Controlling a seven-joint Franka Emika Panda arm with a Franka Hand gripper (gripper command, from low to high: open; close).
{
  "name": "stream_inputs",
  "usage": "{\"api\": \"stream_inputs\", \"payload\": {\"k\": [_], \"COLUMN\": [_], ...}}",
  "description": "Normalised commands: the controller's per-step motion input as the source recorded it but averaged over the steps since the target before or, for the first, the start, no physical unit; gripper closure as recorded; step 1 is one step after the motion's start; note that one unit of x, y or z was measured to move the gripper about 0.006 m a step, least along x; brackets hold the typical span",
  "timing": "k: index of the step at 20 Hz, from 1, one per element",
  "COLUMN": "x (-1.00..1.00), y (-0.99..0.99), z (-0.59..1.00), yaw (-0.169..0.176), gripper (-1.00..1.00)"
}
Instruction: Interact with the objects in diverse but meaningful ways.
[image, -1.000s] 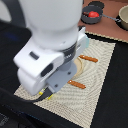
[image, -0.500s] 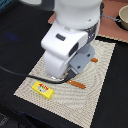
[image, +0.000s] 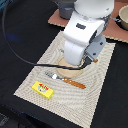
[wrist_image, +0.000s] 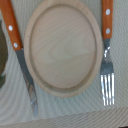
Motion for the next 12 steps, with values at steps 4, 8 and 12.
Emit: {"api": "stream_inputs", "payload": {"k": [4,8,12], "x": [0.0,0.0,0.0], "y": [0.0,0.0,0.0], "z": [0.0,0.0,0.0], "yaw": [0.0,0.0,0.0], "gripper": [-1.0,-1.0,-1.0]}}
